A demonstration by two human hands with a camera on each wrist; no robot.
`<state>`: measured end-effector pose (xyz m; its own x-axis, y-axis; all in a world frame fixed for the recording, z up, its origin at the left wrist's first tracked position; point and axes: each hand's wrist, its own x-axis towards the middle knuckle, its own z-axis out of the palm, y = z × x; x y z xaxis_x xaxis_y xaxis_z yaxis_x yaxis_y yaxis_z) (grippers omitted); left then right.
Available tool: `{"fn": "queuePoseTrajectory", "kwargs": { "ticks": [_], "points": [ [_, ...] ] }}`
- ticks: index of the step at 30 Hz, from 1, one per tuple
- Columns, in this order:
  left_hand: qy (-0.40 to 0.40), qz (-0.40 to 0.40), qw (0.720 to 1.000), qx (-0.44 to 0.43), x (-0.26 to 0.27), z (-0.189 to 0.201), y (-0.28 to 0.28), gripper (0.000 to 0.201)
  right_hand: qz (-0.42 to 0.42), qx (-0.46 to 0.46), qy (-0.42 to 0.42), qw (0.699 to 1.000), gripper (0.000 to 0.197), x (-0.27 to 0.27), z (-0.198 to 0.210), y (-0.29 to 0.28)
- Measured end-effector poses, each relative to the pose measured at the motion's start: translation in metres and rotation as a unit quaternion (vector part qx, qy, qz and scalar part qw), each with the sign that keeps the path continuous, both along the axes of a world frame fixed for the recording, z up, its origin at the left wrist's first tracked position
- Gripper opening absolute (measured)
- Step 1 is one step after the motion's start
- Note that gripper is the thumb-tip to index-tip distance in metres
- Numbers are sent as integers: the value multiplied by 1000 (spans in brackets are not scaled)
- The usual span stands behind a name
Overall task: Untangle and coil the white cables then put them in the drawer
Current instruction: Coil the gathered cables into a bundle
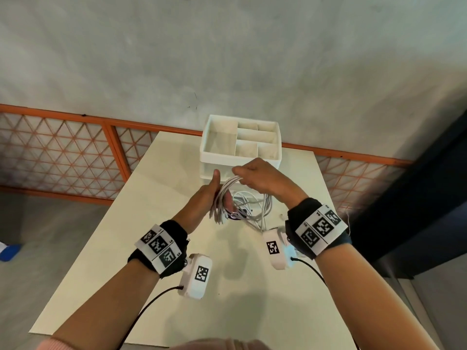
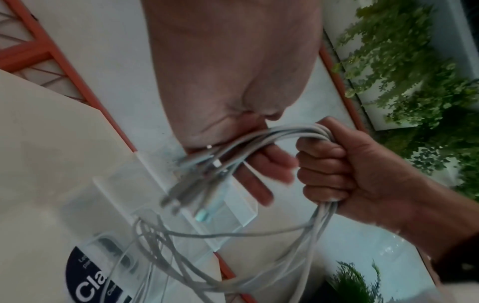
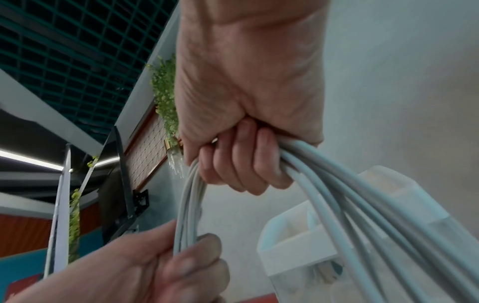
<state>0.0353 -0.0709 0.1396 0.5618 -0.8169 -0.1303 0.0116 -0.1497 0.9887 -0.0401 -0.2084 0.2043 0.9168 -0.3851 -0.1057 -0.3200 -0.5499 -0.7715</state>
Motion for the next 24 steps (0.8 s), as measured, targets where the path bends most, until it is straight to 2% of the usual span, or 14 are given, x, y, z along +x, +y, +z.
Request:
{"fn": "queuePoseTrajectory", "kwargs": {
  "ticks": [4,7,11,16,22,24],
  "points": [
    [49,-22,995,-83,-12,7,0,51,-47,43,-53,997,51,-3,0,-12],
    [74,19,990,-122,-5,19,0,44,-59,90,-48,993,59,-8,-14,-16],
    [55,40,986,-151,13,27,4,42,-32,148,-12,988,62,-18,-43,-13],
    [15,38,992,-120,13,14,3,41,-77,235,-66,967,55,-13,-46,-2],
    [-24,42,993,-112,-6,3,-10,48,-78,209,-94,970,53,3,-31,14],
    [-65,36,990,-120,-10,2,-15,45,-68,203,-95,972,56,4,-30,17]
  ]
}}
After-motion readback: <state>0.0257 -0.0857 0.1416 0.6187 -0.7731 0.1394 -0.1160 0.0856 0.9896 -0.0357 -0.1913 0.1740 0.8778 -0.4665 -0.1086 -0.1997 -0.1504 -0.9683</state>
